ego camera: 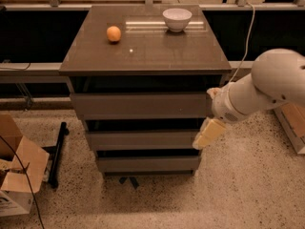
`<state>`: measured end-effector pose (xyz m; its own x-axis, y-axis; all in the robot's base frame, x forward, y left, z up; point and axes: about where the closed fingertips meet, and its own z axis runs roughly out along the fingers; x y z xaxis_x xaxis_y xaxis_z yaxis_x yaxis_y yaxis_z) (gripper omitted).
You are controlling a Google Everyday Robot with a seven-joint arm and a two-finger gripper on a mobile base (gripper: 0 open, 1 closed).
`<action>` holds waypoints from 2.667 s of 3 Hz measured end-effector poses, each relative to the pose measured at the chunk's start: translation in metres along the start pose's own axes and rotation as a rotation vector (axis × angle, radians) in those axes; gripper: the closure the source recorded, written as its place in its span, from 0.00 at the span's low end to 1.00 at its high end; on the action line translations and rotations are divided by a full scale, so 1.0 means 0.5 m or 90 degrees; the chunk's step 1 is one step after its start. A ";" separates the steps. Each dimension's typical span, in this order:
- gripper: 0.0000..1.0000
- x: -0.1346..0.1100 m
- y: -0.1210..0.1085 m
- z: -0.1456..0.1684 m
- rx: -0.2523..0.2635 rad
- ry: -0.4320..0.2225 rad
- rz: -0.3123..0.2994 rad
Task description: Open middle drawer
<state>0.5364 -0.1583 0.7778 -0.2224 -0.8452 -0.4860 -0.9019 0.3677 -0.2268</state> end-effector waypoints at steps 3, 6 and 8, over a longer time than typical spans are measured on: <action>0.00 0.111 -0.097 0.240 -0.013 -0.081 0.102; 0.00 0.156 -0.052 0.358 -0.048 -0.070 0.128; 0.00 0.233 -0.063 0.489 -0.077 -0.088 0.185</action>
Offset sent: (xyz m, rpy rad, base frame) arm 0.0915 -0.0123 -0.1225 0.1542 -0.0167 -0.0467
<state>0.6292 -0.1734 0.5220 -0.4321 -0.6479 -0.6273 -0.8470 0.5304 0.0356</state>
